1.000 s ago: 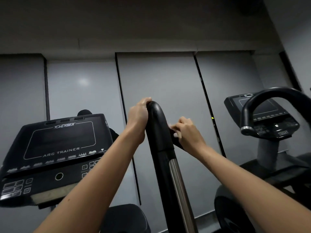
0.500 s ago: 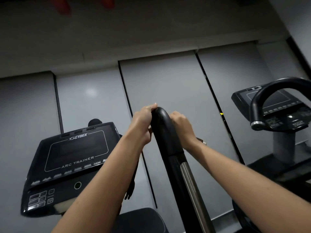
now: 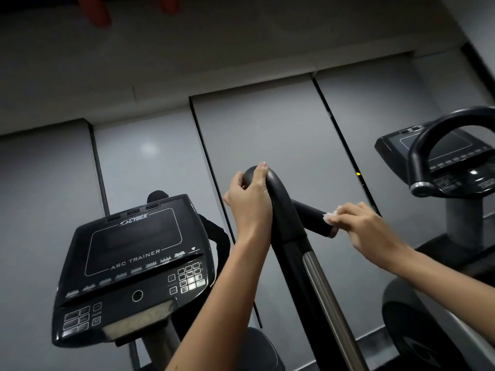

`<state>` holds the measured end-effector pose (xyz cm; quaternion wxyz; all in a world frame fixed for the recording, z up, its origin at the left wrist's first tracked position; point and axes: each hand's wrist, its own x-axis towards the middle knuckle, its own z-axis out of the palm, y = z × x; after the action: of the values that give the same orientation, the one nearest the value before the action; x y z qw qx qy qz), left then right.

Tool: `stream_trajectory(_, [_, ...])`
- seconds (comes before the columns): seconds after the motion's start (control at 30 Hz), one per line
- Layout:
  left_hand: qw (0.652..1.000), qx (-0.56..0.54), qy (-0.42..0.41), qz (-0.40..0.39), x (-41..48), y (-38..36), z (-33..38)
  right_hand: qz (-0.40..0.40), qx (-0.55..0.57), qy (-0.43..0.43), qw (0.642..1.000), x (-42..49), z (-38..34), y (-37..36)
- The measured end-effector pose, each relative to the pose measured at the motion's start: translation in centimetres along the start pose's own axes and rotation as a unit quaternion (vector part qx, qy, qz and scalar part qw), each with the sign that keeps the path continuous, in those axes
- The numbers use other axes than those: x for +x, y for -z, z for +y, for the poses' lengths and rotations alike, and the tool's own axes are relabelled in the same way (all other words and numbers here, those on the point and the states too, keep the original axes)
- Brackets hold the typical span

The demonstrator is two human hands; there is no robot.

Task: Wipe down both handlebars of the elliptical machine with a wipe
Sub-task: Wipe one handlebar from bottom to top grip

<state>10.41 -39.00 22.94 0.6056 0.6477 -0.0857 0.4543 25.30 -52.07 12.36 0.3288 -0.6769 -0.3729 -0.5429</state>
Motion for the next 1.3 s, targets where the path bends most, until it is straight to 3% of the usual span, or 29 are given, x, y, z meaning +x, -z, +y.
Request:
stream_trajectory(0.23, [1.000,-0.010,-0.023,-0.004,0.5,0.1,-0.4,0.085,0.143,-0.029,0.986,8.0,-7.8,-1.3])
stream_trajectory(0.37, [1.000,-0.011,-0.021,0.003,0.9,0.0,-0.7,0.038,0.117,-0.014,0.992,6.6,-6.8,-3.5])
stream_trajectory(0.53, [1.000,0.003,0.002,0.010,0.8,0.0,-0.7,0.008,0.015,0.064,0.998,4.5,-4.9,-2.9])
stream_trajectory(0.7, [1.000,-0.003,0.001,0.008,0.7,0.0,-0.6,-0.004,-0.040,0.070,0.997,0.6,-2.5,-1.7])
stream_trajectory(0.83, [1.000,-0.018,0.010,0.001,0.7,0.0,-0.8,0.010,-0.036,0.048,0.998,-0.8,-1.0,-1.3])
stream_trajectory(0.97, [0.999,-0.022,0.026,0.010,1.0,-0.1,-0.9,0.033,0.000,-0.038,0.999,0.2,-2.0,-1.2])
stream_trajectory(1.07, [0.998,-0.038,0.050,0.004,1.0,-0.1,-1.0,0.095,0.060,-0.016,0.994,4.2,-4.9,-1.6])
stream_trajectory(1.13, [0.997,-0.046,0.059,-0.002,0.8,-0.1,-0.8,0.094,0.099,0.017,0.990,6.8,-7.0,-2.5])
stream_trajectory(1.3, [0.996,-0.054,0.074,-0.006,0.8,-0.1,-0.8,0.065,0.029,0.029,0.997,7.4,-6.1,-4.7])
